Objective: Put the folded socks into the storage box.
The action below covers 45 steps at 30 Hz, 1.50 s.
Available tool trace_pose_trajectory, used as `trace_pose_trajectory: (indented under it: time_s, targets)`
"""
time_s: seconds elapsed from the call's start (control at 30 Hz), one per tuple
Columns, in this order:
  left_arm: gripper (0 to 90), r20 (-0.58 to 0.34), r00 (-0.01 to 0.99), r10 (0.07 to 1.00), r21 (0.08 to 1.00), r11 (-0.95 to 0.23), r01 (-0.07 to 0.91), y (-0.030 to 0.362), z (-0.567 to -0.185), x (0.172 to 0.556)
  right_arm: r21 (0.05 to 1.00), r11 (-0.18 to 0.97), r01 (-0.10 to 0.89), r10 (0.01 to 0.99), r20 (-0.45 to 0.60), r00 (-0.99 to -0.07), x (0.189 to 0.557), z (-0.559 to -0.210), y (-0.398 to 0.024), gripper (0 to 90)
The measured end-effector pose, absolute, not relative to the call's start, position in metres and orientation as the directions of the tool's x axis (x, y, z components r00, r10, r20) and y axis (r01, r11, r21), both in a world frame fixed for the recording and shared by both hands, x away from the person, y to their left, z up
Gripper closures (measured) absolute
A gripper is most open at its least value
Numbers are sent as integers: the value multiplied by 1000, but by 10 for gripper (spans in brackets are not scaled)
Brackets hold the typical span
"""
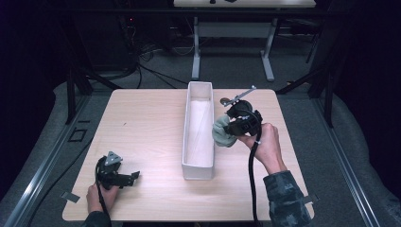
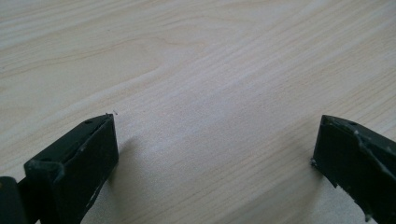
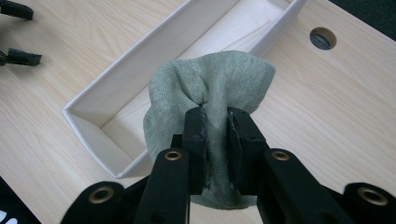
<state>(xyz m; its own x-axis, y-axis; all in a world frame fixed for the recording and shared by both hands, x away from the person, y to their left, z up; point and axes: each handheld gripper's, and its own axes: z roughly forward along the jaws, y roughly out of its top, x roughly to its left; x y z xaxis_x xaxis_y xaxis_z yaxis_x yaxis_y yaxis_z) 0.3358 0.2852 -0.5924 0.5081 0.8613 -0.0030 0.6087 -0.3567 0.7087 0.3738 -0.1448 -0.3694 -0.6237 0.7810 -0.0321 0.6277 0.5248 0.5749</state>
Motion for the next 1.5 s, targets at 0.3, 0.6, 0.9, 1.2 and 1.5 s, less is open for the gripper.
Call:
trace_pose_trajectory:
  time_s: [0.3, 0.6, 0.9, 1.2, 1.5]
  targets:
    - [0, -3, 508, 861, 708, -357, 609, 285, -592, 336, 580, 542, 608, 760, -28, -649, 377, -368, -130, 781]
    - [0, -3, 508, 861, 708, -357, 609, 285, -592, 336, 585, 554, 592, 745, -31, -666, 378, -365, -115, 780]
    - [0, -3, 508, 861, 708, -357, 609, 285, -592, 336, 583, 565, 583, 728, -20, -685, 379, -369, -103, 780]
    - [0, -3, 508, 861, 708, -357, 609, 285, -592, 336, 572, 573, 586, 717, -4, -697, 378, -376, -93, 779]
    - [0, -3, 508, 861, 709, -357, 609, 285, -592, 336, 558, 585, 588, 704, 11, -711, 377, -385, -86, 777]
